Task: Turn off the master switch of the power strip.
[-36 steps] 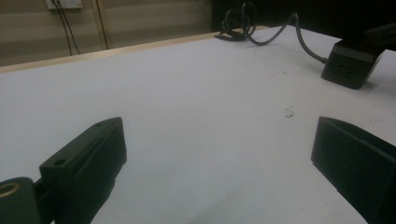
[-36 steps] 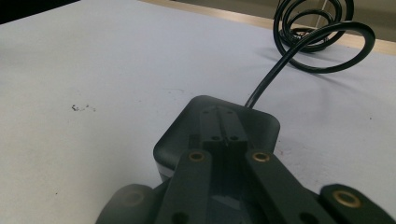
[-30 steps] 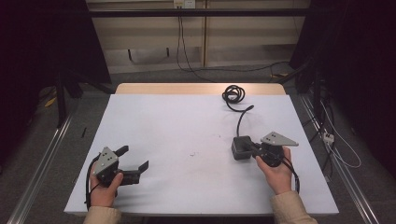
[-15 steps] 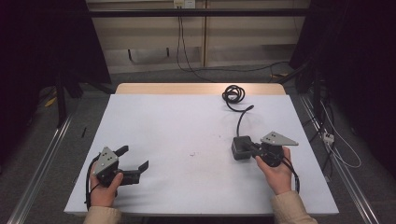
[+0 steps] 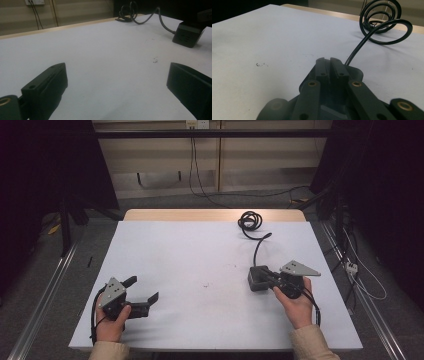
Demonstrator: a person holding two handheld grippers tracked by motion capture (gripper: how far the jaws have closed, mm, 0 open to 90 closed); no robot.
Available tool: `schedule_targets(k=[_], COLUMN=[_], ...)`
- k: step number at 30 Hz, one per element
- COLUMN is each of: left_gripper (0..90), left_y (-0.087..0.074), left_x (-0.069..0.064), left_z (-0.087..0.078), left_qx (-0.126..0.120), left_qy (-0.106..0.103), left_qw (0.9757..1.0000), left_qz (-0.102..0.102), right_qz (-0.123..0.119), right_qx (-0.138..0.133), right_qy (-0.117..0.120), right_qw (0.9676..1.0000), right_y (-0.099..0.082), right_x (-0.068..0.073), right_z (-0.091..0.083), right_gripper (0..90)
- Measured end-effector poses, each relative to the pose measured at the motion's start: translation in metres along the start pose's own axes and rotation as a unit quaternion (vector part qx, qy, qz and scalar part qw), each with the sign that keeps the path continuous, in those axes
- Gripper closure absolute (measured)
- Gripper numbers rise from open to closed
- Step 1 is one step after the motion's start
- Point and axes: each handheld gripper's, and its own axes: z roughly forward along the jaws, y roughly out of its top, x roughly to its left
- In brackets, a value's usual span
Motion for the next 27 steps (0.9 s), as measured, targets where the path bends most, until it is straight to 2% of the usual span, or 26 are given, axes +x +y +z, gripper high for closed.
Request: schedule_targets(k=[4, 9, 16, 27], left_gripper=[3.1, 3.1, 3.1, 3.1], left_y=[-0.0001, -0.0001, -0.0002, 0.0003], left_x=[0.0001, 0.0006, 0.0005, 0.0010], left_z=[-0.0001, -0.0009, -0.0008, -0.0019], left_qx=[0.001, 0.001, 0.001, -0.002], left_qy=[0.000, 0.001, 0.001, 0.001], left_qw=[1.0000, 1.0000, 1.0000, 1.0000], left_qz=[0.001, 0.003, 0.002, 0.000], right_qz=[0.002, -0.003, -0.005, 0.016], right_qx=[-0.001, -0.007, -0.003, 0.005], right_qy=[0.002, -0.011, -0.005, 0.003], right_qw=[1.0000, 0.9999, 1.0000, 0.9999], right_y=[0.0004, 0.0015, 0.0015, 0.0005], right_x=[0.0004, 0.0009, 0.0013, 0.0016], right_z=[0.0004, 0.0004, 0.0018, 0.0045], right_gripper=[78.1, 68.6, 55.0, 33.6])
